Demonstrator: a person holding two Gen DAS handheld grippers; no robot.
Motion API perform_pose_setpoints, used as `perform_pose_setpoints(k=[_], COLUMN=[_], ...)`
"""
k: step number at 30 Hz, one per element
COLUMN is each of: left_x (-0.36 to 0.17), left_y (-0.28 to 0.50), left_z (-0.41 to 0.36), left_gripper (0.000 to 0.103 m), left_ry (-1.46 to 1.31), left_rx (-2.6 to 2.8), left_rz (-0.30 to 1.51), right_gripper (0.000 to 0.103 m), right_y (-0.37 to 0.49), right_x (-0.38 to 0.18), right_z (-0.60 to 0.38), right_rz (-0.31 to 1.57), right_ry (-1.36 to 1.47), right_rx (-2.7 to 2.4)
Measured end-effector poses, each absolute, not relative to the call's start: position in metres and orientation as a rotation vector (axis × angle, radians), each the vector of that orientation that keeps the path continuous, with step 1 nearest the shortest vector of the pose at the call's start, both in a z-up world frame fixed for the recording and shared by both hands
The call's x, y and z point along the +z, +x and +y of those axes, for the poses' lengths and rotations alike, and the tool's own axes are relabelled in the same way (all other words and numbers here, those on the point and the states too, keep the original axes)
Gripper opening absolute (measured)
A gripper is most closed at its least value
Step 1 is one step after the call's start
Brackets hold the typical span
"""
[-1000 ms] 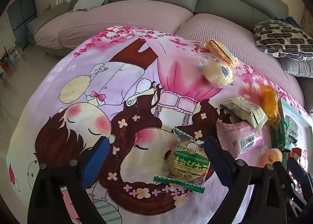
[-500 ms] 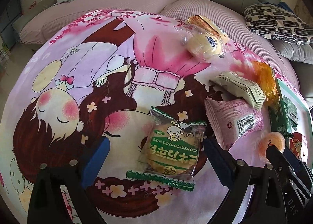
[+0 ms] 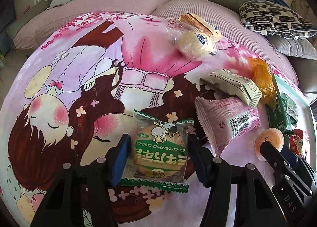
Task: Organize snacks
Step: 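Grasp the green-wrapped round cake with the left tool while the right tool grasps the cream pudding cup, then carry the round cake with the left tool into the tray while the right tool carries the pudding cup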
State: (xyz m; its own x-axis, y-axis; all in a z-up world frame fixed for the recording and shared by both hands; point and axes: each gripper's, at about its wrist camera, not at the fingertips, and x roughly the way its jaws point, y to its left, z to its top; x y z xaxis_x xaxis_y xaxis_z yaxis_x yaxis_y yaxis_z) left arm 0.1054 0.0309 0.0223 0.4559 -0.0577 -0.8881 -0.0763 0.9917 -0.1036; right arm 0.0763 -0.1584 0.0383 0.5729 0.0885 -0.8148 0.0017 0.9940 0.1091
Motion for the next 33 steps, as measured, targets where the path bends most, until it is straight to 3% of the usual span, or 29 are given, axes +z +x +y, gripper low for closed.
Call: perform_pose_setpoints(k=[33], left_x=[0.051], left_y=[0.099], left_z=[0.031], left_gripper=[0.052], left_ry=[-0.156], left_rx=[-0.005], left_rz=[1.020], right_gripper=[0.041], right_y=[0.065], right_x=[0.064], right_z=[-0.161], right_rz=[0.882], right_ry=[0.123], right_rx=[0.108])
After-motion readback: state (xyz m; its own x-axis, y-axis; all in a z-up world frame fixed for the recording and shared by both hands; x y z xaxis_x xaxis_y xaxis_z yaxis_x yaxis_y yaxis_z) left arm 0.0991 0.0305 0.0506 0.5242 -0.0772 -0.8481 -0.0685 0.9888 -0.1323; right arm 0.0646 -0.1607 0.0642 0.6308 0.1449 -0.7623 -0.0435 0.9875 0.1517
